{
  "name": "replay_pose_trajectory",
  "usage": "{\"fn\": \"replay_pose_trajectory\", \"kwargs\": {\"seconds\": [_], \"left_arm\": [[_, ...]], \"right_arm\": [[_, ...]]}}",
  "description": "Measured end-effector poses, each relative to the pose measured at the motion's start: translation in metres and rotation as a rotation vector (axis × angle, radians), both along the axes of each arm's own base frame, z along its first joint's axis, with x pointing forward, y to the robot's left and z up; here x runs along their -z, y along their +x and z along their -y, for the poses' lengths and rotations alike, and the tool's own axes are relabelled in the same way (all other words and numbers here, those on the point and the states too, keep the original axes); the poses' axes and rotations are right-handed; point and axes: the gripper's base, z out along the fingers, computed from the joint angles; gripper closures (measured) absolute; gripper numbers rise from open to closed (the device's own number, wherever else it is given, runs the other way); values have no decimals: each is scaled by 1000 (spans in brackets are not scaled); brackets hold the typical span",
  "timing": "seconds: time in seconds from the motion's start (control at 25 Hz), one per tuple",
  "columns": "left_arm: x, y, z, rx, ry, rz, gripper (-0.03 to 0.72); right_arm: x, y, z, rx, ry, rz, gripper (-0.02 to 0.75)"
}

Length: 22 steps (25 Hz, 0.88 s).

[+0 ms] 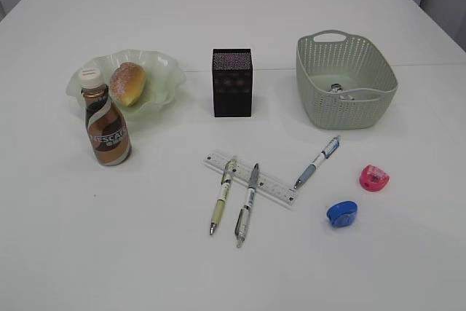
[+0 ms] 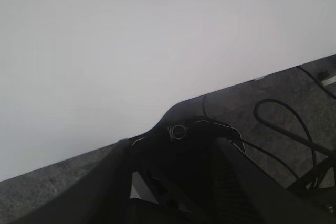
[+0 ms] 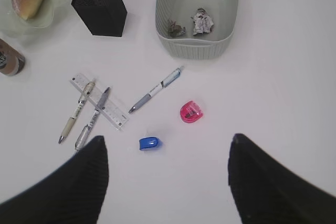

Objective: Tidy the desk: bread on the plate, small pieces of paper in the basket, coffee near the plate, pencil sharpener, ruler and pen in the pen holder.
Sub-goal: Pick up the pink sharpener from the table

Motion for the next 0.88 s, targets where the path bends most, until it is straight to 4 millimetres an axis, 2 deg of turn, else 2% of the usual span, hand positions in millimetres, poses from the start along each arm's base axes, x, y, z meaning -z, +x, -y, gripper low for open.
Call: {"fn": "replay_pose_trajectory", "kwargs": {"seconds": [0.28,0.56,0.88], "left_arm": [[0,0,1,5,-10,-2,335],[-4,-4,10,28,-118,-24,336],[-5,-5,13,38,-159,-33,337]], "right_arm": [[-2,-5,0,0,1,14,185],[-3,-5,0,0,1,16,185],[-2,-5,2,7,-13,15,185]]}}
